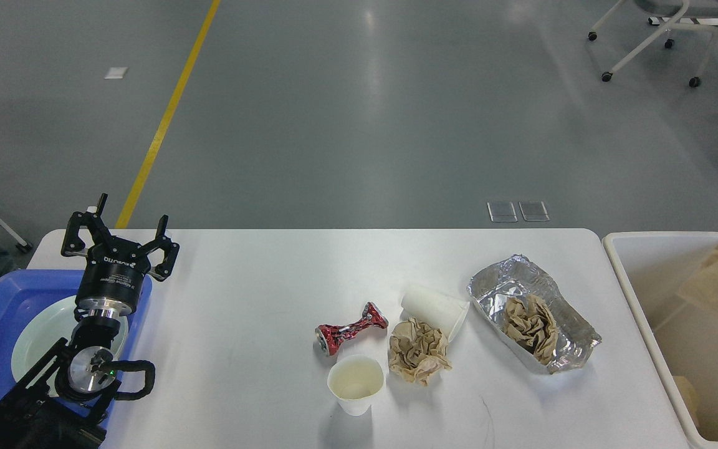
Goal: Tidy desktop
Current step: 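Release the bag inside the bin and open the right gripper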
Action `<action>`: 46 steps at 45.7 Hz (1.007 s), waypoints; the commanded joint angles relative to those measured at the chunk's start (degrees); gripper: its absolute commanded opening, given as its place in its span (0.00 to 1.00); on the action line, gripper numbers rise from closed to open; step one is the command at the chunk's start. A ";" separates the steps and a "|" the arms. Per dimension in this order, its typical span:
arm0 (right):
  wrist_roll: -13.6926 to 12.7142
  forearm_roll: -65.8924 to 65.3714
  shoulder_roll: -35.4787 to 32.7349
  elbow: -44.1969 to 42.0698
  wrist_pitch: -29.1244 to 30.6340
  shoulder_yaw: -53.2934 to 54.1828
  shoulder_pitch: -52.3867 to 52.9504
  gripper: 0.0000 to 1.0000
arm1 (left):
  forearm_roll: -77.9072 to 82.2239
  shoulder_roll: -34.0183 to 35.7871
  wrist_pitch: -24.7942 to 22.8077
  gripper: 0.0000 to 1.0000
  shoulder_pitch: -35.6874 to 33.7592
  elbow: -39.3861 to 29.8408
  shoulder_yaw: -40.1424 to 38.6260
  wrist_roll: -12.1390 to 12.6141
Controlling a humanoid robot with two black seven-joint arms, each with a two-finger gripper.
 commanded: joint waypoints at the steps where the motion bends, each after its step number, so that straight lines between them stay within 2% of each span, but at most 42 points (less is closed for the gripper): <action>1: -0.31 -0.07 3.28 -5.98 -7.56 8.17 -11.64 0.00 | 0.01 -0.03 0.00 0.96 0.00 0.00 0.00 0.01; 8: -2.60 -0.07 9.96 -16.70 -14.60 13.88 -24.03 0.00 | 0.09 0.06 0.00 0.96 0.00 0.00 0.00 0.01; 16: -2.95 -0.07 18.39 -30.59 -15.65 18.46 -35.20 0.00 | 0.01 -0.03 0.00 0.96 0.00 0.00 0.00 0.01; 19: -4.79 -0.07 20.16 -33.06 -15.74 19.86 -36.96 0.00 | 0.01 -0.03 0.00 0.96 0.00 0.00 0.00 0.01; 20: -6.27 0.02 20.51 -33.32 -16.27 21.17 -37.32 0.00 | 0.01 -0.03 0.00 0.96 0.00 0.00 0.00 0.01; 23: -7.17 -0.07 20.60 -33.33 -17.76 22.41 -38.46 0.00 | 0.09 -0.03 0.00 0.96 0.00 0.00 0.00 0.01; 44: -7.26 0.11 22.62 -32.45 -18.55 22.50 -40.57 0.00 | 0.01 -0.03 0.00 0.96 0.00 0.00 0.00 0.01; 45: -7.26 0.11 22.62 -32.45 -18.82 22.59 -40.57 0.04 | 0.01 -0.03 0.00 0.96 0.00 0.00 0.00 0.01; 46: -7.26 0.11 22.62 -32.45 -18.99 22.68 -40.57 0.18 | 0.01 0.06 0.00 0.96 0.00 0.00 0.00 0.01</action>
